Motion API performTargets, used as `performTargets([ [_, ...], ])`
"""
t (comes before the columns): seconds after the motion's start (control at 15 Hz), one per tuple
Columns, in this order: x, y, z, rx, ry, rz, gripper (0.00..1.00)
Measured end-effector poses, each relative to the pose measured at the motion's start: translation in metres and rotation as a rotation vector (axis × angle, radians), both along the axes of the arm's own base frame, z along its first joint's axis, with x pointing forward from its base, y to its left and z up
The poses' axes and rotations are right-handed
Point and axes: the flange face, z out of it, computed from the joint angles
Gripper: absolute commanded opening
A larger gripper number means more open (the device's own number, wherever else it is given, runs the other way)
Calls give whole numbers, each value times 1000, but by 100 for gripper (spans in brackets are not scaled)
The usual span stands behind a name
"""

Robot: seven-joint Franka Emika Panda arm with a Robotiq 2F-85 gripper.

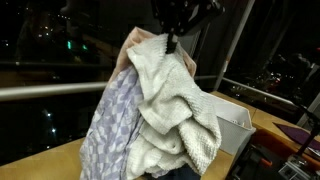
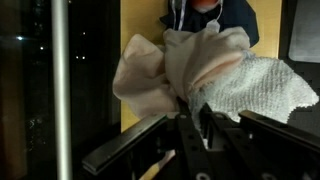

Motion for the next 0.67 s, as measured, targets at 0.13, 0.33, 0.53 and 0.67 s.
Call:
performTargets([
  [0.13, 12, -20, -13, -15, 19, -41, 3],
  [0.33, 30, -56, -35, -12, 54, -105, 38],
  [0.53, 42, -88, -64, 5, 90, -155, 53],
  [0.67, 47, -103, -80, 19, 105, -177, 67],
])
